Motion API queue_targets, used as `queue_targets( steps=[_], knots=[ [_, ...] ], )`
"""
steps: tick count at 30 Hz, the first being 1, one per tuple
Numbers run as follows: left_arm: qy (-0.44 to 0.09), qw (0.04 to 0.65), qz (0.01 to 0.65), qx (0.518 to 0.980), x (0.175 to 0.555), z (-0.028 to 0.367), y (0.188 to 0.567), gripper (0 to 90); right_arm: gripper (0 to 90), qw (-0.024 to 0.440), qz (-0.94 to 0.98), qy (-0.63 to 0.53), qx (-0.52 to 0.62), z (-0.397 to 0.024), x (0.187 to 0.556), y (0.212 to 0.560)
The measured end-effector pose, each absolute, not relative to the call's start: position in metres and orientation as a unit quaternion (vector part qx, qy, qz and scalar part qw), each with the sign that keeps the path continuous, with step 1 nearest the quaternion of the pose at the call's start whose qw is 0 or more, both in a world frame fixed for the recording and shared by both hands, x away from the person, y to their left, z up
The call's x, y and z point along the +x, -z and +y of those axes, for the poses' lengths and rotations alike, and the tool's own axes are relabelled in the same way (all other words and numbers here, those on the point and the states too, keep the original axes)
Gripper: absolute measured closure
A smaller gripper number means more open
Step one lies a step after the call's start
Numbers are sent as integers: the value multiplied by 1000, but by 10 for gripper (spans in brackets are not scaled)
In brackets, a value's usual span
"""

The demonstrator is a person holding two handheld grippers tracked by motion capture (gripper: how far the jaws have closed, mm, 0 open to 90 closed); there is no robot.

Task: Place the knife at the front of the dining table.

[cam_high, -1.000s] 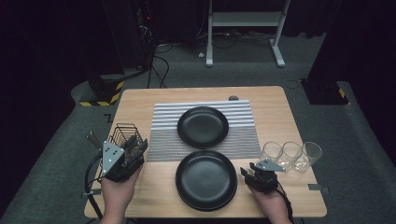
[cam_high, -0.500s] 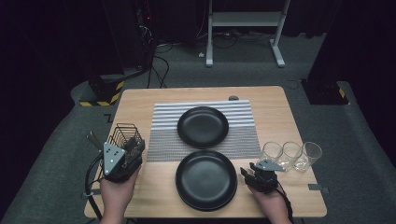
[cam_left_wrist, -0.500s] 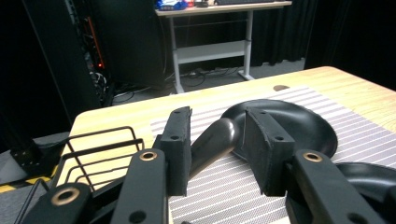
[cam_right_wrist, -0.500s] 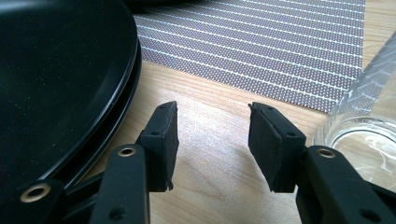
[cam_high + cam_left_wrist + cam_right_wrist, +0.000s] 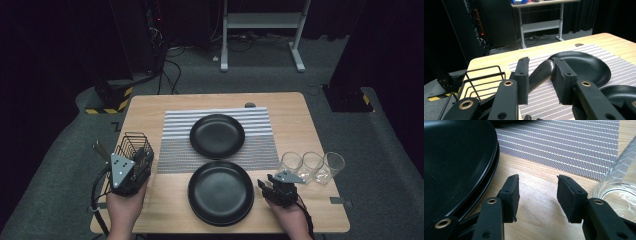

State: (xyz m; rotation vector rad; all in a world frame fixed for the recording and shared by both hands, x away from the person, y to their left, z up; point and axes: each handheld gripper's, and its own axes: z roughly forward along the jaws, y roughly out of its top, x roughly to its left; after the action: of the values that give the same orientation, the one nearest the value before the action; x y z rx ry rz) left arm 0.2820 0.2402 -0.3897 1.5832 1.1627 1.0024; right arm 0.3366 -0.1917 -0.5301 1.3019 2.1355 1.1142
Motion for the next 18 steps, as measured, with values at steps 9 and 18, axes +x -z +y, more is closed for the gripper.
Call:
queue_targets(
  steps=[9, 18],
  knots=[
    [-415, 452, 475, 631, 280, 244, 387, 694, 524, 199, 764, -399, 466, -192, 337, 530],
    [-424, 456, 481, 617, 276, 252, 382, 721, 525, 200, 765, -399, 465, -192, 337, 530]
  ],
)
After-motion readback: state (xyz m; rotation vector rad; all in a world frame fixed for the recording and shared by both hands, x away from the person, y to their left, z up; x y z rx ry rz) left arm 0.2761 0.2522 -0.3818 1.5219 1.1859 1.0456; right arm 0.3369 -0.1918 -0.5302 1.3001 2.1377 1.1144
